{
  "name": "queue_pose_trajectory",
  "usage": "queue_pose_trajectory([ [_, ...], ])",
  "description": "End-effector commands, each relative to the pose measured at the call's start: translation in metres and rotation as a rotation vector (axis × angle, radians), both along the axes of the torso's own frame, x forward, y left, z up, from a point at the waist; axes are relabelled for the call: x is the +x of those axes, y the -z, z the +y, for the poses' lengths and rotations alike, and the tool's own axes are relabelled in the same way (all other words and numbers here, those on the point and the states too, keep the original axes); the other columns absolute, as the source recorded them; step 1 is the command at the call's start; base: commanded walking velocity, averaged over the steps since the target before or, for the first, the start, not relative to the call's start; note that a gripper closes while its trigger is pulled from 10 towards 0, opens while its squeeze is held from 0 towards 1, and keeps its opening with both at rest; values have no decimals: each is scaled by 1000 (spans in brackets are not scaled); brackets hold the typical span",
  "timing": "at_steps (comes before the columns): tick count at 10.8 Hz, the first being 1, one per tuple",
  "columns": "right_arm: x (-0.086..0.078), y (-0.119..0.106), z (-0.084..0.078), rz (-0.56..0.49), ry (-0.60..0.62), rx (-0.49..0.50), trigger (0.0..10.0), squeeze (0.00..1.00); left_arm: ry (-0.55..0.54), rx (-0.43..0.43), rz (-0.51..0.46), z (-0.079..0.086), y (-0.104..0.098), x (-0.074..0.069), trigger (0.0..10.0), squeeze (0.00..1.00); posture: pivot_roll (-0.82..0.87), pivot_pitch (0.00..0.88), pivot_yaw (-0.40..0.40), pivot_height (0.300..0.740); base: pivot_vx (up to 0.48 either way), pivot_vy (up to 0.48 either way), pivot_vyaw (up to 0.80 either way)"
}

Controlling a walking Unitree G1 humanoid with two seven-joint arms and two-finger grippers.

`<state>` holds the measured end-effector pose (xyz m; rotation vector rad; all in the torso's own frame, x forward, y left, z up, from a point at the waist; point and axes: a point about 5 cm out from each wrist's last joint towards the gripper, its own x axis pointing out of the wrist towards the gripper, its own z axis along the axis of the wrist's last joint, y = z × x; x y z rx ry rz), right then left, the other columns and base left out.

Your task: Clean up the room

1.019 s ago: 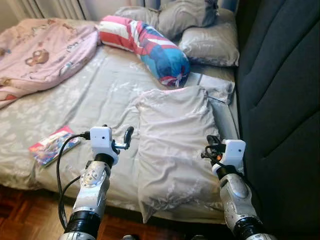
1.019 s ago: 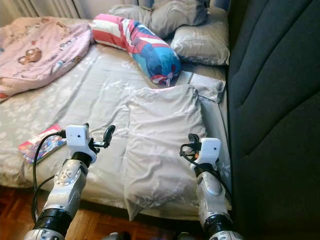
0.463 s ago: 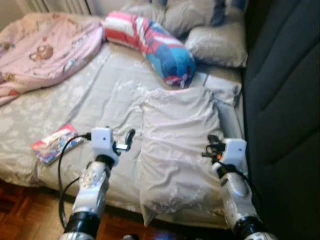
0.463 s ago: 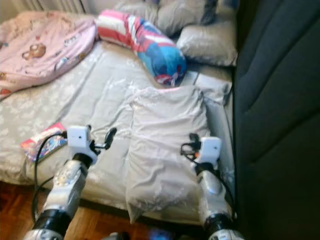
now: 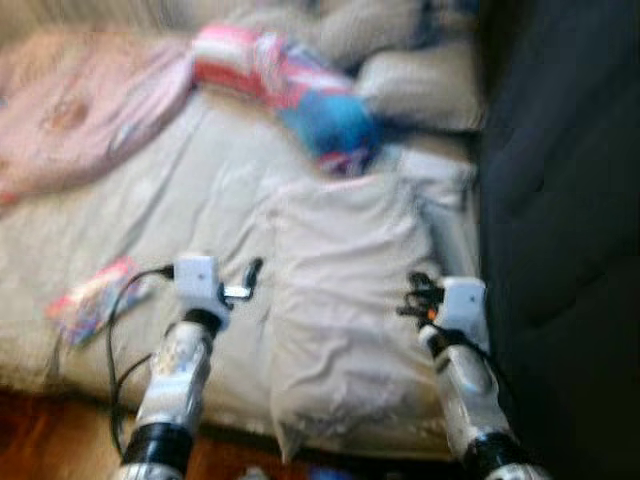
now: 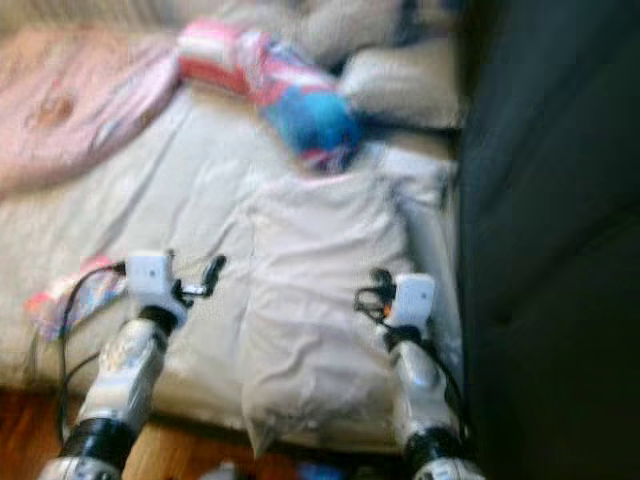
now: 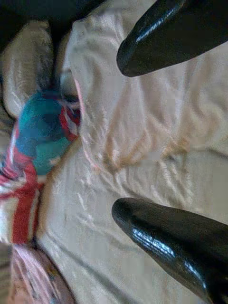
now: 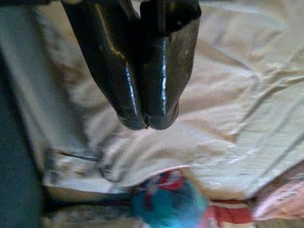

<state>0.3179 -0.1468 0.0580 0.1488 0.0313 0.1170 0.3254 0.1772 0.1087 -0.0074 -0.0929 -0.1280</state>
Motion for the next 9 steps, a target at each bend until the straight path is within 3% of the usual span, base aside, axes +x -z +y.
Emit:
queue_pose_trajectory([
  [1,-3,6,0,32,3,3,10000,0,6,1,19,0,4,-1,10000,0,61,210,17,740,0,0,-775],
  [6,-4,7,2,28,-1,4,10000,0,21,21,12,2,0,0,10000,0,57,210,19,740,249,0,-767],
  [9,-6,7,3,22,-10,5,10000,0,2,37,18,7,0,1,10000,0,56,212,21,740,0,0,0],
])
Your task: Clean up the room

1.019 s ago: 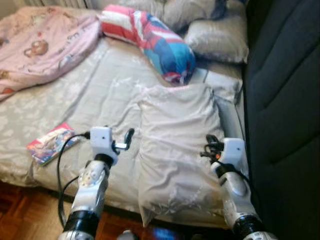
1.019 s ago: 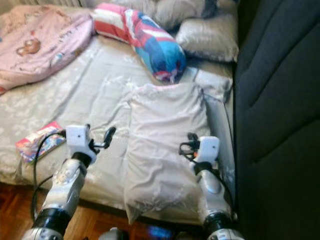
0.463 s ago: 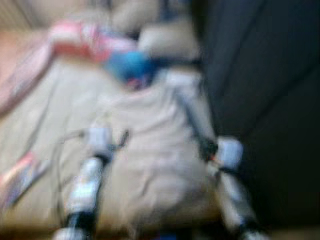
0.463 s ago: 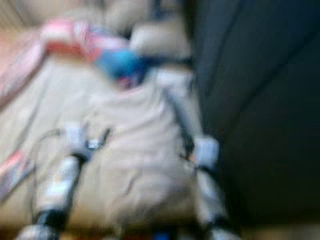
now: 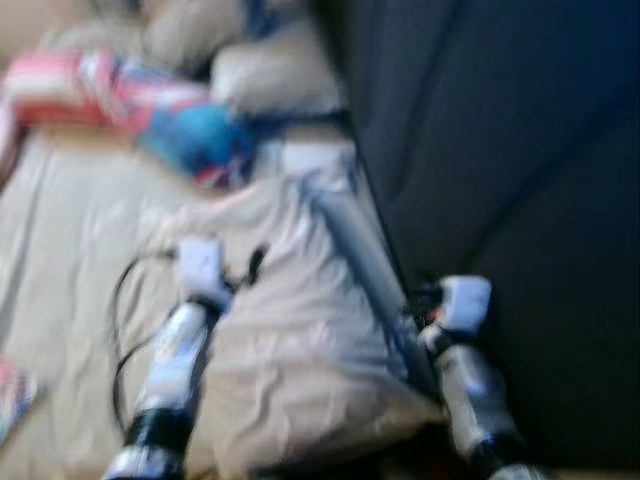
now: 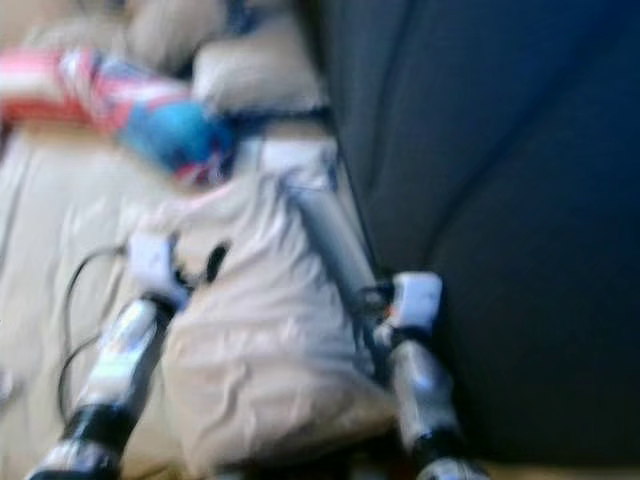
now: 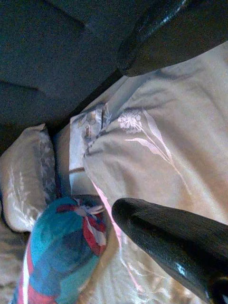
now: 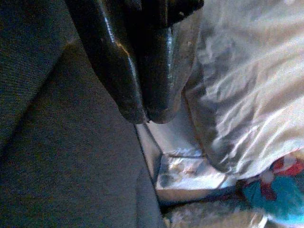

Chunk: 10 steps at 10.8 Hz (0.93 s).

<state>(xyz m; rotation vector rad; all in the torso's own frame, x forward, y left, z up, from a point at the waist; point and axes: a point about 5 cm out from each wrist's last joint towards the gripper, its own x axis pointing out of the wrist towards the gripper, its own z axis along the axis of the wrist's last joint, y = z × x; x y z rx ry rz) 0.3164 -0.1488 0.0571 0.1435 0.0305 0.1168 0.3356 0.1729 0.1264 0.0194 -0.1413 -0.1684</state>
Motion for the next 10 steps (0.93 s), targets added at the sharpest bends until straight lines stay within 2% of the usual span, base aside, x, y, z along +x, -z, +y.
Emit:
queue_pose_trajectory([
  [1,-5,8,8,30,-24,6,10000,0,-43,5,70,12,19,-9,10000,0,56,213,22,740,0,0,0],
  [3,-6,9,9,41,-37,5,10000,0,-46,-11,79,11,20,-9,10000,0,59,212,24,740,0,0,0],
  [6,-6,10,10,44,-43,3,10000,0,-45,-7,78,10,20,-9,10000,0,59,211,26,740,0,370,0],
  [10,-7,11,8,51,-43,-7,10000,0,-44,-7,88,6,23,-10,10000,0,58,213,23,740,0,0,0],
])
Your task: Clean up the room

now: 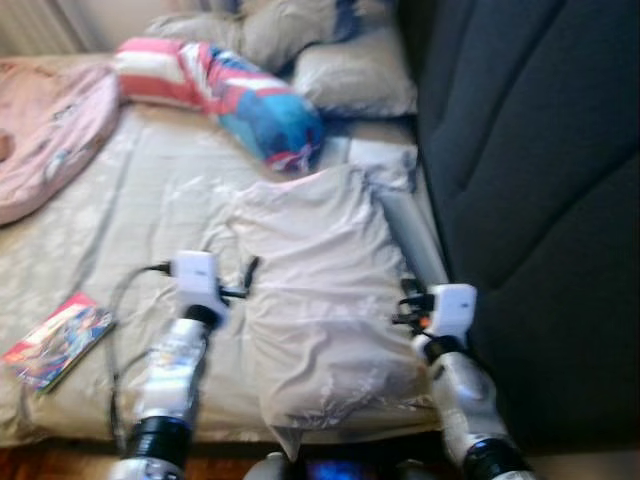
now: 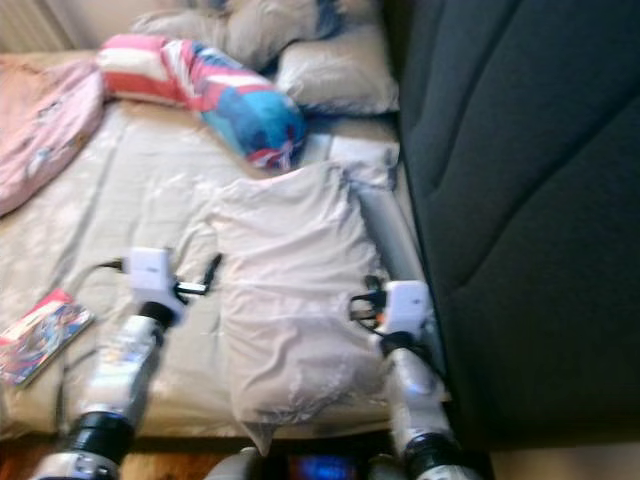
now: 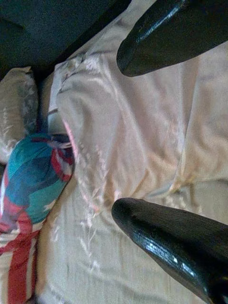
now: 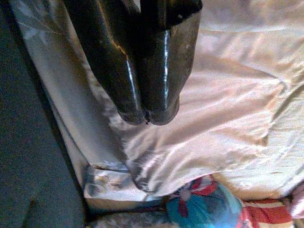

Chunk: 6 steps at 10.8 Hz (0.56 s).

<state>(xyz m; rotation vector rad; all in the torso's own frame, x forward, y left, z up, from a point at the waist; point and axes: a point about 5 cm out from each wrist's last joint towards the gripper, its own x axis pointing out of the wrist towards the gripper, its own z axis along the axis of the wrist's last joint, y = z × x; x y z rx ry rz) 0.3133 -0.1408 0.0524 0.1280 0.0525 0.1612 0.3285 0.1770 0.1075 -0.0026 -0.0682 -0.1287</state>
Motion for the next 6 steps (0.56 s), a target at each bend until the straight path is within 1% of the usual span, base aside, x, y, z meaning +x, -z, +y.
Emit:
queue_pose_trajectory([
  [1,-3,7,0,37,2,5,10000,0,-4,8,17,1,6,-3,10000,0,57,214,23,740,0,0,0],
  [3,-2,7,0,43,-5,-2,10000,0,3,-5,20,-4,6,-3,10000,0,65,222,19,740,0,0,0],
  [5,4,6,-2,75,-10,-53,10000,0,-24,-30,63,-3,13,2,10000,0,69,240,17,740,0,0,0],
  [6,10,4,-2,103,-25,-86,10000,0,-33,-53,119,-3,16,8,10000,0,67,254,16,740,0,0,0],
])
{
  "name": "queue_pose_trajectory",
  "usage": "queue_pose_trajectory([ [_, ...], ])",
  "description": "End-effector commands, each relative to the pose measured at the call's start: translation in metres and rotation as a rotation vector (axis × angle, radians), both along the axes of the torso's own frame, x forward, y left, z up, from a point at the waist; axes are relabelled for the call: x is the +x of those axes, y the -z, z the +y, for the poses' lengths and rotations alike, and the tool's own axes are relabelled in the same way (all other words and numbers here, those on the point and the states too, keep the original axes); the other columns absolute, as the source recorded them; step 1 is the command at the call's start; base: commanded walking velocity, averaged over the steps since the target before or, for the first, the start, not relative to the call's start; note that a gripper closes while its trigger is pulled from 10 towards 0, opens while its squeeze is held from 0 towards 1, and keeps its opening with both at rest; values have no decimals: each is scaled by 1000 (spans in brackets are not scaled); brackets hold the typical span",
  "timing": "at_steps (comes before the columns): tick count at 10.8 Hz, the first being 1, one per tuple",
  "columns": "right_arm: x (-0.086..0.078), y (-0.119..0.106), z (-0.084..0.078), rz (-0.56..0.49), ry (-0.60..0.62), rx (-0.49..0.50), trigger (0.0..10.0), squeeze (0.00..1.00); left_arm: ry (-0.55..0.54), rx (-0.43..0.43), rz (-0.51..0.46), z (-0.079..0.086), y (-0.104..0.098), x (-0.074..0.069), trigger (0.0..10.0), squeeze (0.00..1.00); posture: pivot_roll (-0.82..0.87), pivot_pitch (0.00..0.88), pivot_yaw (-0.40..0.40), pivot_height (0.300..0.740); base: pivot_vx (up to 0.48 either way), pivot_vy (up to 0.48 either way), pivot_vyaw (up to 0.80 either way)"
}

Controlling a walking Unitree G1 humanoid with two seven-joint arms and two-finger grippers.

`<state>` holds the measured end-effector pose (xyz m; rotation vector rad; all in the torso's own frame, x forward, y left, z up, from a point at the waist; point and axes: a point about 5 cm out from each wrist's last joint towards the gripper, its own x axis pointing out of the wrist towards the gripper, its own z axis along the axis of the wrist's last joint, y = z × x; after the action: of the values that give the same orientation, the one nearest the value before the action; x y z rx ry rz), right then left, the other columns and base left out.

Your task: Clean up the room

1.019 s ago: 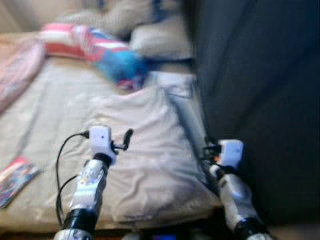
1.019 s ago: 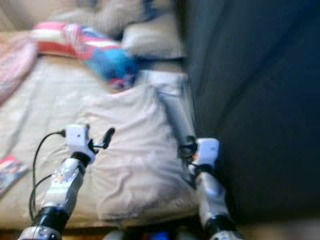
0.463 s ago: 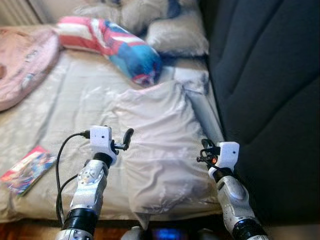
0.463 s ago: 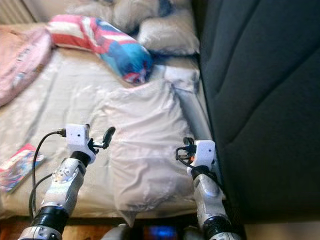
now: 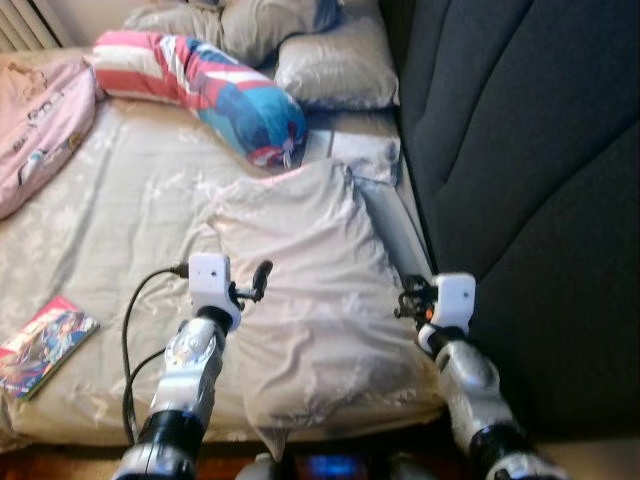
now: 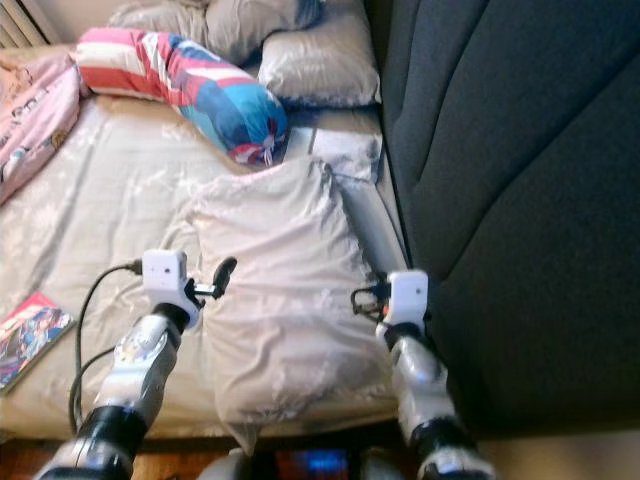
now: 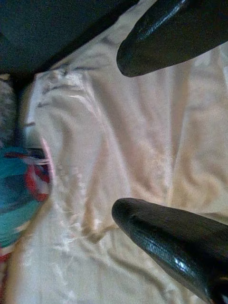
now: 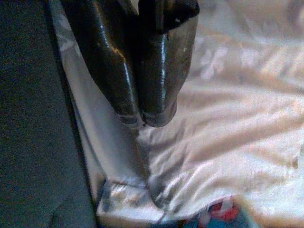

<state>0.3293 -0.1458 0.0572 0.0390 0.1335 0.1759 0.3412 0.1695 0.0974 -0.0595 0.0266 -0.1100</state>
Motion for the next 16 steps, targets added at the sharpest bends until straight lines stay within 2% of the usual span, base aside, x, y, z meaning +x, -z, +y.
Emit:
queue_pose_trajectory([
  [1,0,5,3,52,-31,-40,10000,0,-16,-36,78,4,9,2,10000,0,63,280,11,740,0,0,0],
  [2,9,-1,6,73,-80,-79,10000,0,-12,-74,110,3,8,9,10000,0,62,310,3,740,0,0,0],
  [3,15,-7,9,84,-116,-100,10000,27,-13,-89,129,3,6,13,10000,1000,66,332,-5,740,0,0,0],
  [4,22,-13,14,100,-144,-86,10000,1000,-16,-82,133,3,4,17,10000,1000,64,370,-18,740,0,0,0],
  [5,28,-21,16,92,-169,-87,10000,1000,-32,-100,124,4,1,19,10000,1000,68,415,-25,740,0,0,0],
  [8,28,-20,5,99,-92,-32,10000,1000,-60,-129,143,12,12,14,10000,1000,73,472,-32,740,0,0,0],
  [9,30,-28,6,21,-81,10,10000,0,-76,-135,71,16,3,15,10000,1000,76,480,-34,740,0,0,0],
  [10,30,-34,2,-47,-36,64,10000,0,-98,-104,-13,19,-7,15,10000,0,77,481,-33,740,0,0,0],
  [12,26,-31,4,-56,-34,76,10000,0,-109,-22,-71,21,-10,11,10000,0,72,481,-31,740,0,0,0],
  [15,24,-29,5,-75,-51,79,10000,0,-122,-3,-85,24,-7,6,10000,0,73,483,-28,695,0,0,0],
  [16,24,-30,8,-73,-64,78,10000,0,-134,2,-86,25,-8,7,10000,0,72,484,-32,695,0,0,0],
])
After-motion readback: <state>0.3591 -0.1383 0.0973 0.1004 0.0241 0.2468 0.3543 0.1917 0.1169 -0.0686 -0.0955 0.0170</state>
